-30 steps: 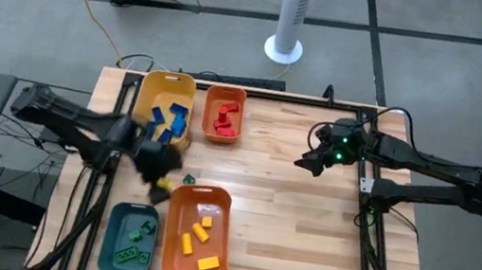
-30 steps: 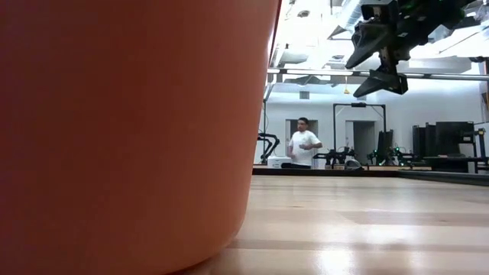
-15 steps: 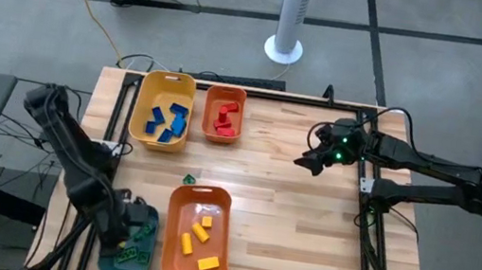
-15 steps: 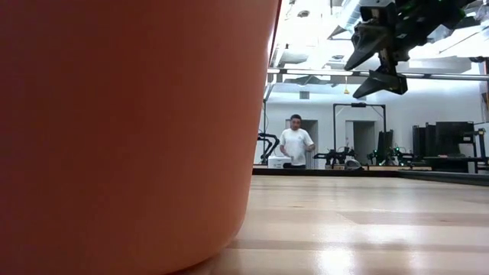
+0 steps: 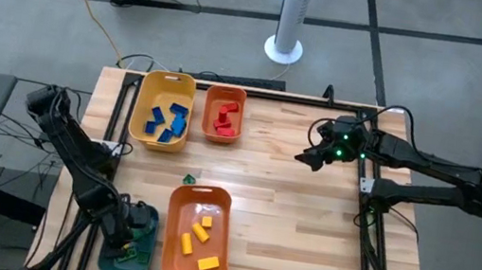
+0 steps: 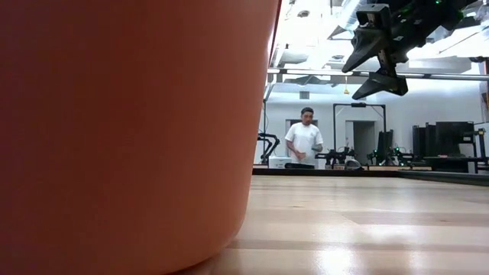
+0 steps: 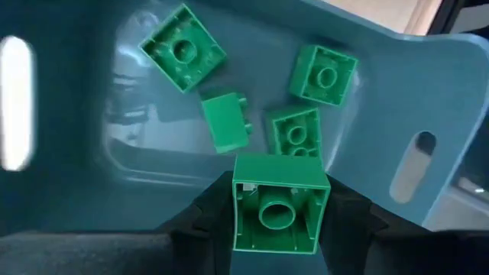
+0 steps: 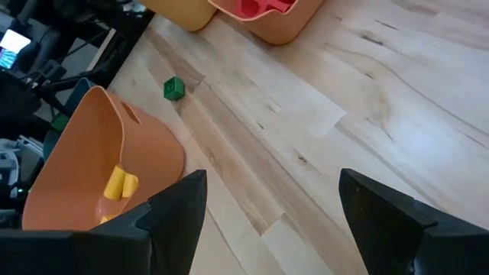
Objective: Sort blocks
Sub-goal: Put the green game piece into the blue bin
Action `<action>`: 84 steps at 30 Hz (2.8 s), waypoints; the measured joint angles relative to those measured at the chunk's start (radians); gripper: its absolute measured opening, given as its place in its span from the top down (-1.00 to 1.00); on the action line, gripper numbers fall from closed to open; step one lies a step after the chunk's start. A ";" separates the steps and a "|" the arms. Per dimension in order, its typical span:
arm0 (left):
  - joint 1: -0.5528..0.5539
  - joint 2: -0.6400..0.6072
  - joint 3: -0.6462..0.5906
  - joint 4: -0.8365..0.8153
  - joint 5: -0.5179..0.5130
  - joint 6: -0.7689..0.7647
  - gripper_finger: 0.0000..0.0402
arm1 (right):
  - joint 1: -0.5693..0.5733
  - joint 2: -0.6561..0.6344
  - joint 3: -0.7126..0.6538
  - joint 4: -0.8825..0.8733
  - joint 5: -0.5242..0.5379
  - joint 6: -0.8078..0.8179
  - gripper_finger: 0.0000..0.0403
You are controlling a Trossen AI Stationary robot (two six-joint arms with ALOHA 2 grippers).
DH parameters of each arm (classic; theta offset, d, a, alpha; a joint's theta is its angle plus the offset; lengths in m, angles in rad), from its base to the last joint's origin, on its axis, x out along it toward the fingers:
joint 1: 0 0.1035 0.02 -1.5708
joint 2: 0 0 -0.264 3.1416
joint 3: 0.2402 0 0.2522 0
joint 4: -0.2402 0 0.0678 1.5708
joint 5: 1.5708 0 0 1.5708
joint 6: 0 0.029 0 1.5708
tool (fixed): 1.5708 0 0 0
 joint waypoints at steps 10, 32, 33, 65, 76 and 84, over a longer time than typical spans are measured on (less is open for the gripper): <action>0.030 0.000 -0.020 0.003 0.037 -0.175 -0.31 | 0.000 0.000 0.000 0.001 0.000 -0.010 -0.52; 0.602 -0.002 0.371 -0.629 -0.039 0.630 -0.26 | 0.008 0.051 0.000 0.051 -0.086 -0.184 -0.52; 0.645 -0.002 0.368 -0.627 -0.047 0.700 -0.24 | 0.013 0.049 0.001 0.051 -0.072 -0.185 -0.52; 1.174 -0.090 0.240 -0.280 -0.016 1.872 -0.15 | 0.394 -0.010 -0.287 0.365 0.542 0.496 -0.46; 1.125 -0.118 0.056 -0.068 0.122 2.143 -0.12 | 0.517 -0.003 -0.286 0.371 0.576 0.623 -0.45; 1.051 -0.052 0.057 -0.049 0.250 2.325 -0.08 | 0.534 0.003 -0.286 0.362 0.577 0.610 -0.45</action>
